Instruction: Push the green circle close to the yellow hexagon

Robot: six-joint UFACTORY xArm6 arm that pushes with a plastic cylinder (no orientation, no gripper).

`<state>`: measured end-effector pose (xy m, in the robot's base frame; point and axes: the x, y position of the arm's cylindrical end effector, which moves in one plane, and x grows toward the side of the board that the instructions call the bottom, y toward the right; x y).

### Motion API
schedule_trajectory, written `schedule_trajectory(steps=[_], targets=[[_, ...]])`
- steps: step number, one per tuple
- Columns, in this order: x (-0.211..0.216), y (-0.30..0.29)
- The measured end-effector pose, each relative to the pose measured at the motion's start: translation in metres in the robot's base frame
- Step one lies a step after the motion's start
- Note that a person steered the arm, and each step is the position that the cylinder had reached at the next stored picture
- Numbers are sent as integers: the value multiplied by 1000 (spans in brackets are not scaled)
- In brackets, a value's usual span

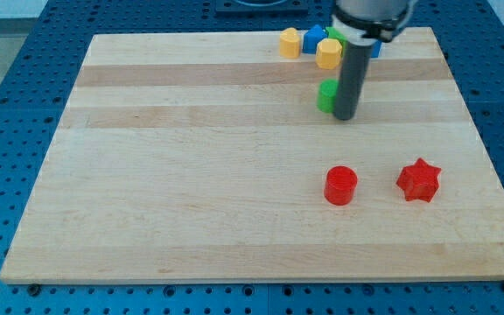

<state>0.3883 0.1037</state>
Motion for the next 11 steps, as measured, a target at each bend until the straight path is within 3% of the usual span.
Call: schedule_trajectory(steps=[2,5,6,8,9,11], targets=[[-25,-4],[-10,-25],[-16,-58],[-44,-23],[-46,-21],[-49,35]])
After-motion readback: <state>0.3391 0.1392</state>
